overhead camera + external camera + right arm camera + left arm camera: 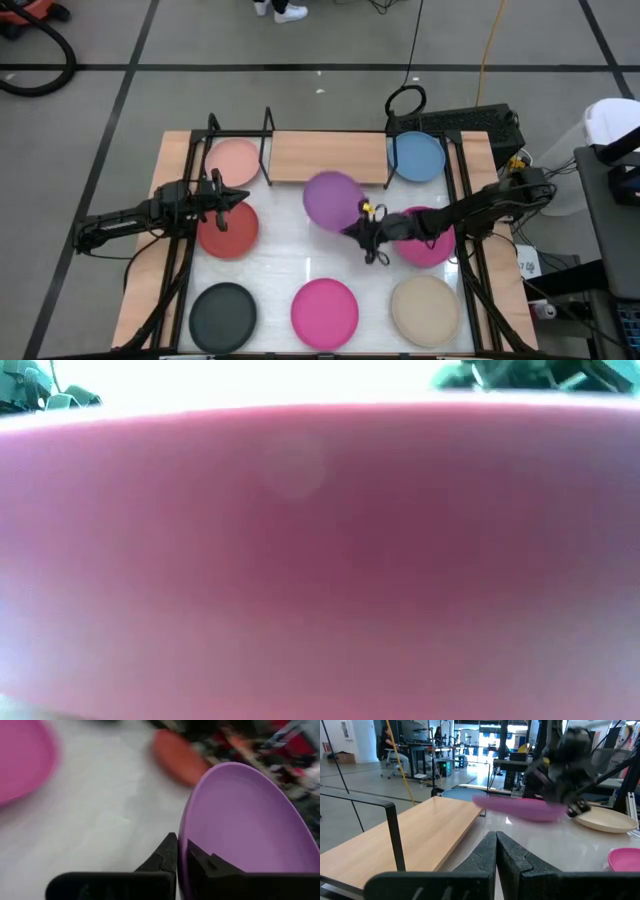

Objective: Place and stack plates onto a shelf
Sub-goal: Put the violet plate on the shelf

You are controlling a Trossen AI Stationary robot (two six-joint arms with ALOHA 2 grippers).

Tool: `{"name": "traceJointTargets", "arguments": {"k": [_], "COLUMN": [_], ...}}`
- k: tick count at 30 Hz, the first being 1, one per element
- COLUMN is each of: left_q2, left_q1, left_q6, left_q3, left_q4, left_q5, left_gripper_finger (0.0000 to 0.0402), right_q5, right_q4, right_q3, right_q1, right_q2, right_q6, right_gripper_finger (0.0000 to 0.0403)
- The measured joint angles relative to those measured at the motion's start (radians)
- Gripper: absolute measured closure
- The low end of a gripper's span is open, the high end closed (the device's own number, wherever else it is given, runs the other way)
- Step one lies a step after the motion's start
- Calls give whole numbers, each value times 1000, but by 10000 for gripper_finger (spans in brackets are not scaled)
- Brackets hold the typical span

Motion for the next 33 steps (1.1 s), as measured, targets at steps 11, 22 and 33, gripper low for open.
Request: {"name": "traceJointTargets", "arguments": {"k": [11, 22, 33], "left_q2": [0, 0, 0], "left_q1": [0, 0, 0], "left_q6": [0, 0, 0], "left_q3": [0, 0, 0], "left_q4": [0, 0, 0], "left_q5": [0, 0, 0], "left_gripper_finger": [392, 392, 392], "right_q5": [-83, -215, -213], "right_q4": [-314, -389, -344], "right_q3": [156, 156, 157], "right_q1": [-404, -548, -544], "right_q2": [-59, 6, 107], "right_q6": [78, 153, 153], "right_gripper_finger": [402, 402, 385]}}
